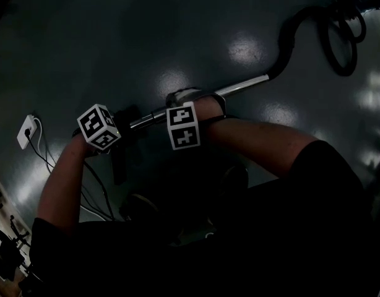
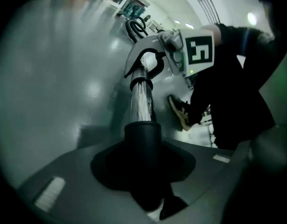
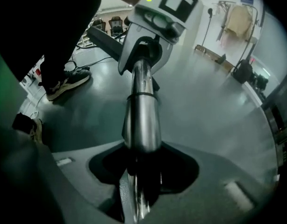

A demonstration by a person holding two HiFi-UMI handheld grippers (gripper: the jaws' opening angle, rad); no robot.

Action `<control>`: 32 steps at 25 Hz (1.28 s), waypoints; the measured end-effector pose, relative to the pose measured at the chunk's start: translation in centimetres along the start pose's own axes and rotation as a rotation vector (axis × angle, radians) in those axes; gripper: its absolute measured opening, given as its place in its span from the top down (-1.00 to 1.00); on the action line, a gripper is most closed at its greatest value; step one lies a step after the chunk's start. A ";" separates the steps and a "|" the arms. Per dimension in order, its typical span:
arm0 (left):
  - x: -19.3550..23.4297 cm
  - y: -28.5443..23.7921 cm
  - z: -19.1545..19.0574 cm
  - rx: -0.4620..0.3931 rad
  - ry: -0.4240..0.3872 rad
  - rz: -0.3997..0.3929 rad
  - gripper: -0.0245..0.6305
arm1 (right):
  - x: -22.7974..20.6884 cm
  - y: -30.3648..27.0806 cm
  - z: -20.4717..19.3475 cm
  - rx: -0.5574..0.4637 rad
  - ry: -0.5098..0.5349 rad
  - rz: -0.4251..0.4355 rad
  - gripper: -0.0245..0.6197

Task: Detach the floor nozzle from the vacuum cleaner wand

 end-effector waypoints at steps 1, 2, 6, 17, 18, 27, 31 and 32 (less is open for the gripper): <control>0.1 0.2 -0.1 0.006 0.025 -0.040 0.49 | 0.0 0.0 0.1 0.002 0.002 -0.003 0.39; 0.2 0.4 0.0 0.006 0.017 -0.037 0.49 | -0.2 0.0 0.2 0.003 -0.004 -0.005 0.39; 0.2 1.1 0.7 -0.016 -0.292 0.389 0.49 | -1.5 0.0 -0.3 0.005 -0.066 -0.016 0.39; 0.9 0.5 -0.6 -0.121 -0.130 0.252 0.53 | -0.9 -0.1 -0.1 0.006 -0.054 -0.013 0.39; 0.8 0.6 -0.8 -0.114 -0.088 0.171 0.52 | -0.7 -0.1 0.1 0.006 -0.039 -0.016 0.39; 2.7 0.1 -4.6 0.059 -0.449 0.721 0.54 | -2.3 -0.3 -3.2 0.066 -0.129 -0.026 0.39; 2.5 -1.1 -3.7 -0.039 -0.377 0.806 0.54 | -1.2 -1.3 -3.7 0.096 -0.116 0.010 0.39; 2.5 -1.6 -3.1 -0.036 -0.365 0.825 0.54 | -1.0 -1.6 -3.6 0.104 -0.111 0.021 0.39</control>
Point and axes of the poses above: the fingertips, and each gripper's own axes: y backward along the fingers, x to its left, z out of its top, the point moved 9 cm from there along y, backward along the fingers, and after that the axes turned 12 degrees about y, right-handed, at the moved point
